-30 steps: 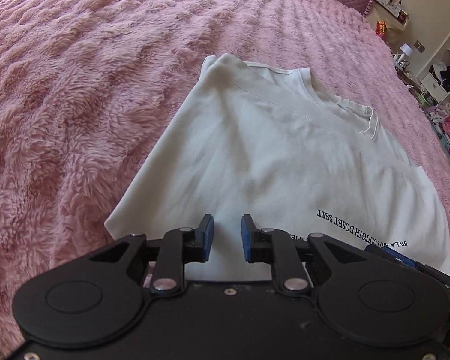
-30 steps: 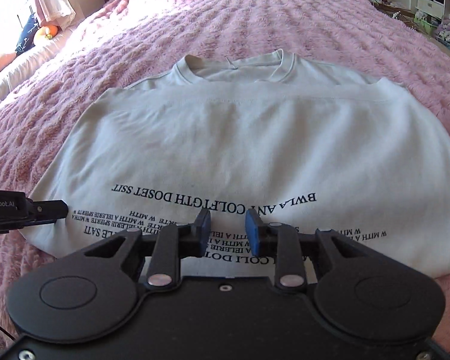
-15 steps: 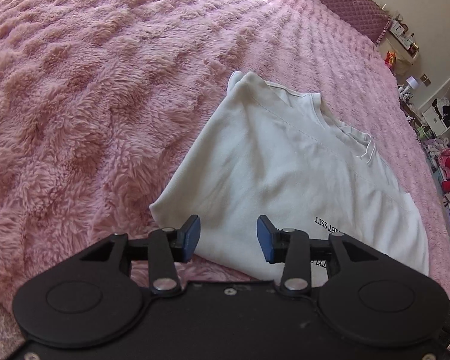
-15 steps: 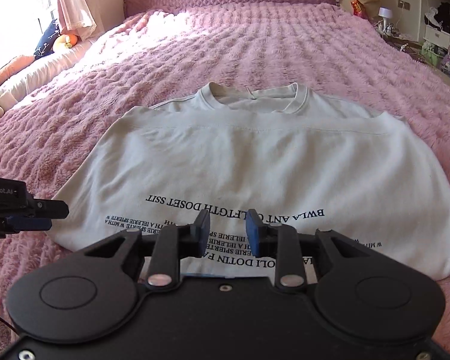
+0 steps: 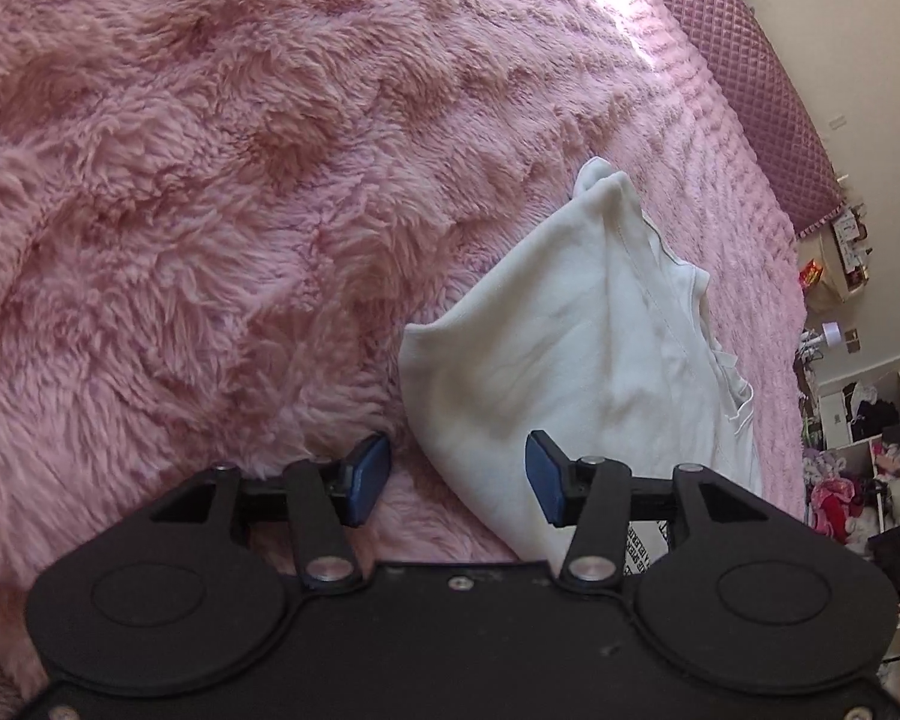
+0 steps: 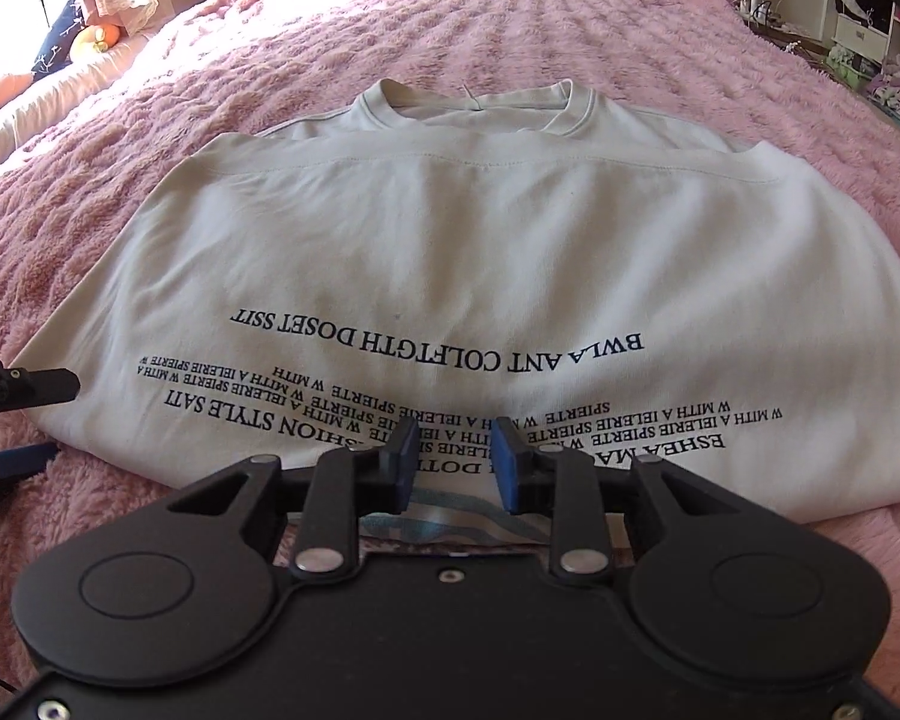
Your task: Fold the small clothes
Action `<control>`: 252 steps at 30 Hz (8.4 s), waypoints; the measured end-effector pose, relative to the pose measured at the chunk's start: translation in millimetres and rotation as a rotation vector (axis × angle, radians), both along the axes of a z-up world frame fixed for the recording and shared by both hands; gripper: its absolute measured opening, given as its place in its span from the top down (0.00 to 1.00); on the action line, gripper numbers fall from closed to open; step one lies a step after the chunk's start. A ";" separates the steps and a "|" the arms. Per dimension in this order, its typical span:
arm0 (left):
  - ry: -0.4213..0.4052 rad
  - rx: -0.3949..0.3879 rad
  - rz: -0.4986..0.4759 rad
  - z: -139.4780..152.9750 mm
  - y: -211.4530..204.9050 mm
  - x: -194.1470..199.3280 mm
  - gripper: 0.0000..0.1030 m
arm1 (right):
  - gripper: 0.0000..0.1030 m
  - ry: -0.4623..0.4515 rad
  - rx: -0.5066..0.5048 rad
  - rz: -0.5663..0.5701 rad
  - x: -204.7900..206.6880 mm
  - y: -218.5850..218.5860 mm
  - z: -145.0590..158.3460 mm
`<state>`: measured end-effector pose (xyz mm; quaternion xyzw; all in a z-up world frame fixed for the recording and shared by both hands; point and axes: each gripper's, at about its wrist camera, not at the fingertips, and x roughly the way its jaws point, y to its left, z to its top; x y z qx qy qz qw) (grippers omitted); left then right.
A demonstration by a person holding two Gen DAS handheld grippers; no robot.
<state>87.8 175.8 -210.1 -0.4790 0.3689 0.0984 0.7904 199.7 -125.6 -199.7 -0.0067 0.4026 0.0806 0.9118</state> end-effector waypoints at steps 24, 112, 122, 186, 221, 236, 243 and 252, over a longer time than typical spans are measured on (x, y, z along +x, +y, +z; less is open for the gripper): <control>-0.064 -0.010 0.074 9.8 6.1 8.7 0.81 | 0.74 -0.003 -0.017 -0.030 -0.2 4.1 -2.1; -0.061 0.082 -0.575 5.1 -177.6 127.0 0.34 | 0.91 -0.052 0.273 -0.445 -27.3 -220.3 18.9; -0.086 0.115 -0.544 12.5 -181.5 186.2 0.34 | 0.57 -0.263 0.309 -0.328 24.4 -235.4 68.8; -0.150 0.572 -0.868 29.6 -258.2 69.5 0.92 | 0.58 0.000 0.292 -0.400 -27.1 -239.4 26.6; -0.151 0.312 -0.689 50.8 -243.2 103.6 0.89 | 0.62 -0.114 0.133 -0.232 26.5 -195.6 39.3; -0.190 0.303 -0.590 55.9 -221.4 142.7 0.66 | 0.78 -0.157 0.188 -0.276 40.6 -204.1 47.9; -0.133 0.124 -0.435 24.4 -204.3 251.2 0.52 | 0.65 -0.133 0.353 -0.339 115.6 -227.4 40.0; -0.082 -0.070 -0.394 -0.3 -213.9 341.7 0.32 | 0.60 -0.115 0.412 -0.348 173.5 -238.7 23.7</control>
